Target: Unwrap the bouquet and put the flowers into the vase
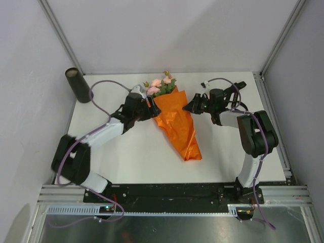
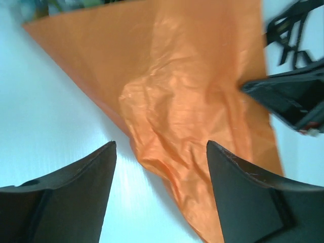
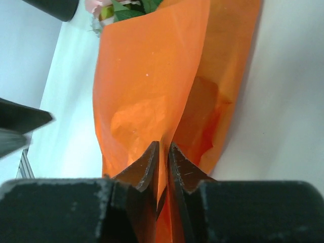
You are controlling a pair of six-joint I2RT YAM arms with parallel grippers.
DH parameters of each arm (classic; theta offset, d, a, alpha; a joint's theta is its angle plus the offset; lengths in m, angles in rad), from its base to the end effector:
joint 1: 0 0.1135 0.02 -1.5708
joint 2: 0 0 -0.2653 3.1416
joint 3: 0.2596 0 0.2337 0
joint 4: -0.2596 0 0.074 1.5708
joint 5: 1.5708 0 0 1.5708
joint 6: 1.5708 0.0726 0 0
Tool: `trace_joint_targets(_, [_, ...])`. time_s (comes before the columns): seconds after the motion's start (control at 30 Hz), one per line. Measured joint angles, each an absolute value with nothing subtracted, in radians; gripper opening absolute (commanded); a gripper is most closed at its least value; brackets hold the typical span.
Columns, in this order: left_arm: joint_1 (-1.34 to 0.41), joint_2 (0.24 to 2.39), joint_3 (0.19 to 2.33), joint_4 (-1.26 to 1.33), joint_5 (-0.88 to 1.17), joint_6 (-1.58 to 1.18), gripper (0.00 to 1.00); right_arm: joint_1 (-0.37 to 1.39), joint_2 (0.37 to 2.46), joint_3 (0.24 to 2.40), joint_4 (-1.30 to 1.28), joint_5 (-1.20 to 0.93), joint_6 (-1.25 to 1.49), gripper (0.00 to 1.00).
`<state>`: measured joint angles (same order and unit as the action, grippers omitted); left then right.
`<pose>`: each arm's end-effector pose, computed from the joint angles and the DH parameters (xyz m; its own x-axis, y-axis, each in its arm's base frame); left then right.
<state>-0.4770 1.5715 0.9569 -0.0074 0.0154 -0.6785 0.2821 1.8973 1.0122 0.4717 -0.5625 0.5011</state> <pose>0.3179 -0.1656 0.2122 -0.6981 -0.3456 -0.6271 0.0412 0.8550 -0.5171 0.3912 0.1537 0.1736 -0.6769 0.2269 -0.7003 -0.4326 0.6471 0.6278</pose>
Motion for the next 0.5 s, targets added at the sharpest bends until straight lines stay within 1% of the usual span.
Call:
trace_joint_targets(0.07, [-0.477, 1.47, 0.957, -0.06, 0.005, -0.658, 0.88, 0.289, 1.878, 1.012, 0.453, -0.573, 0.495, 0.23])
trace_joint_targets(0.1, [-0.477, 1.412, 0.957, -0.085, 0.002, -0.647, 0.94, 0.292, 1.868, 1.012, 0.444, -0.577, 0.494, 0.26])
trace_joint_targets(0.17, [-0.477, 1.299, 0.957, -0.129, 0.004, -0.627, 0.98, 0.304, 1.841, 1.012, 0.423, -0.591, 0.49, 0.32])
trace_joint_targets(0.33, [-0.475, 1.09, 0.957, -0.246, 0.01, -0.565, 1.0, 0.354, 1.777, 1.012, 0.392, -0.621, 0.476, 0.45])
trace_joint_targets(0.4, [-0.475, 1.016, 0.953, -0.31, 0.0, -0.531, 1.0, 0.38, 1.751, 1.012, 0.376, -0.63, 0.47, 0.49])
trace_joint_targets(0.5, [-0.474, 0.907, 0.935, -0.393, -0.034, -0.477, 1.0, 0.419, 1.719, 1.012, 0.348, -0.634, 0.461, 0.52])
